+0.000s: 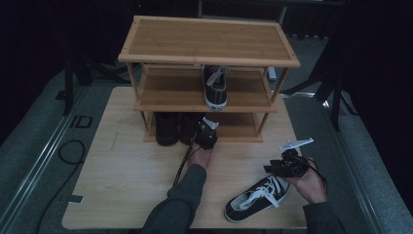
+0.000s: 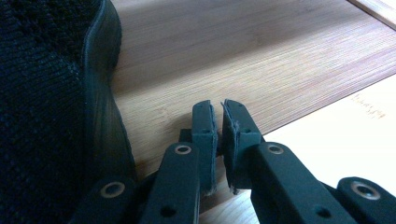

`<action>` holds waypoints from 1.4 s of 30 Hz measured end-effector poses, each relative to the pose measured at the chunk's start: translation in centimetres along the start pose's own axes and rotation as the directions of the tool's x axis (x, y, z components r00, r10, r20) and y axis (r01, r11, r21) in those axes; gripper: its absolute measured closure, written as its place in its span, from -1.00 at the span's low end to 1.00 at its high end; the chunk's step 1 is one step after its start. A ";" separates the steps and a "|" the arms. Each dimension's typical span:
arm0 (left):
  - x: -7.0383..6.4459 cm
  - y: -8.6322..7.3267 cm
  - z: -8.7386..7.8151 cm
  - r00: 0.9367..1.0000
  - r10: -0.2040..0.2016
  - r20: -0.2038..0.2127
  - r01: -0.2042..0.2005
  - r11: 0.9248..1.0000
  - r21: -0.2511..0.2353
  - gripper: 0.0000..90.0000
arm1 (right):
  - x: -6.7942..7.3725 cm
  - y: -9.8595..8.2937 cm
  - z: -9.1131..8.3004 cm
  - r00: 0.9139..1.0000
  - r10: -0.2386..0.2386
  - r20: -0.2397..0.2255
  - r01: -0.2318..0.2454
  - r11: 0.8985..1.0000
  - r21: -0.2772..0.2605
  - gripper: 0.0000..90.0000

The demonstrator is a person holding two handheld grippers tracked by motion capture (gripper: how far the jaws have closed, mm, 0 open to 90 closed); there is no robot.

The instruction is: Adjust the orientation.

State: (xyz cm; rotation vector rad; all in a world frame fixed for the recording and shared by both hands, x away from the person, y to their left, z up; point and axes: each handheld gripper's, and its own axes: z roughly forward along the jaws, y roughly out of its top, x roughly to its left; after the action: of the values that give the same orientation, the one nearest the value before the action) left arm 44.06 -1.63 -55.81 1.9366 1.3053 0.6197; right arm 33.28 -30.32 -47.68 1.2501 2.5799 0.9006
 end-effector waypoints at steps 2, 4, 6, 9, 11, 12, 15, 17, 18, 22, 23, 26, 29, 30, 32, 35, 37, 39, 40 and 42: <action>0.0 0.0 0.0 1.000 0.000 -0.001 0.000 1.000 0.002 0.86 | 0.1 -0.5 -0.2 1.000 0.003 0.001 -0.003 1.000 0.008 0.28; 0.0 0.0 0.0 1.000 0.000 -0.001 0.000 1.000 0.002 0.86 | 0.2 -1.0 -0.4 1.000 0.006 -0.001 -0.006 1.000 0.016 0.28; 0.0 0.0 0.0 1.000 0.002 -0.001 -0.002 1.000 0.002 0.86 | 0.2 -1.5 -0.8 1.000 0.012 0.000 -0.012 1.000 0.015 0.30; 0.0 0.0 0.0 1.000 0.002 -0.001 -0.002 1.000 0.002 0.86 | 0.3 -2.1 -1.3 1.000 0.018 0.007 -0.018 0.999 0.030 0.34; 0.0 0.0 0.0 1.000 0.001 0.000 -0.001 1.000 0.002 0.86 | 0.3 -2.5 -1.4 1.000 0.011 0.007 -0.011 0.999 0.047 0.37; 0.0 0.0 0.0 1.000 0.001 0.000 -0.001 1.000 0.002 0.86 | 0.4 -2.6 -1.3 1.000 0.006 0.005 -0.006 0.998 0.060 0.37; -0.1 0.0 0.0 1.000 0.001 -0.001 -0.001 1.000 0.002 0.86 | 0.3 -2.8 -1.1 1.000 0.010 0.007 -0.010 0.997 0.077 0.37; -0.1 0.0 0.0 1.000 0.001 -0.001 -0.001 1.000 0.002 0.86 | 0.2 -2.8 -1.1 1.000 0.020 0.001 -0.020 0.997 0.080 0.43; 0.0 0.0 0.0 1.000 0.001 0.000 -0.001 1.000 0.002 0.86 | 0.2 -2.7 -1.1 1.000 0.012 0.007 -0.013 0.996 0.089 0.57; -0.1 0.0 0.0 1.000 0.002 -0.002 -0.002 1.000 0.002 0.86 | 1.2 -2.5 -0.8 0.998 -0.066 0.014 0.064 0.990 0.130 0.94; -0.1 0.0 0.0 1.000 0.002 -0.002 -0.002 1.000 0.002 0.86 | 1.4 -2.5 -0.9 0.997 -0.077 0.022 0.074 0.989 0.132 0.97; -0.1 0.0 0.0 1.000 0.001 -0.002 -0.001 1.000 0.002 0.86 | 1.8 -2.1 -1.0 0.995 -0.092 0.048 0.086 0.990 0.114 1.00; 0.0 0.0 0.0 1.000 0.003 -0.004 -0.003 1.000 0.002 0.86 | 1.8 -1.5 -0.6 0.994 -0.085 0.069 0.077 0.992 0.104 1.00; 0.0 0.0 0.0 1.000 0.002 -0.003 -0.002 1.000 0.002 0.86 | 1.8 -1.3 -0.4 0.993 -0.088 0.078 0.080 0.992 0.098 1.00; 0.0 0.0 0.0 1.000 0.004 -0.005 -0.004 1.000 0.002 0.85 | 1.6 -0.9 -0.1 0.993 -0.080 0.086 0.074 0.995 0.073 1.00; 0.0 0.0 0.0 1.000 0.006 -0.005 -0.006 1.000 0.002 0.85 | 1.4 0.0 0.2 0.993 -0.074 0.087 0.071 0.997 0.044 1.00; 0.0 0.0 0.0 1.000 0.007 -0.006 -0.007 1.000 0.002 0.85 | 1.6 0.8 0.6 0.992 -0.086 0.090 0.082 0.996 0.038 1.00; 0.0 0.0 0.0 1.000 0.005 -0.005 -0.005 1.000 0.002 0.85 | 1.8 1.6 1.3 0.991 -0.100 0.089 0.097 0.994 0.043 1.00; 0.0 0.0 0.0 1.000 0.005 -0.005 -0.005 1.000 0.000 0.85 | 1.9 2.0 1.6 0.989 -0.114 0.090 0.110 0.993 0.044 1.00; 0.0 0.0 0.0 1.000 0.007 -0.006 -0.007 1.000 0.000 0.85 | 2.2 2.8 2.3 0.988 -0.128 0.081 0.125 0.991 0.050 1.00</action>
State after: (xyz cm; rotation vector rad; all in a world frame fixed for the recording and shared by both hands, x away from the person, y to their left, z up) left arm 44.06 -1.65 -55.80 1.9417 1.3031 0.6296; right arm 34.62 -26.27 -47.66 1.0950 2.5922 0.7545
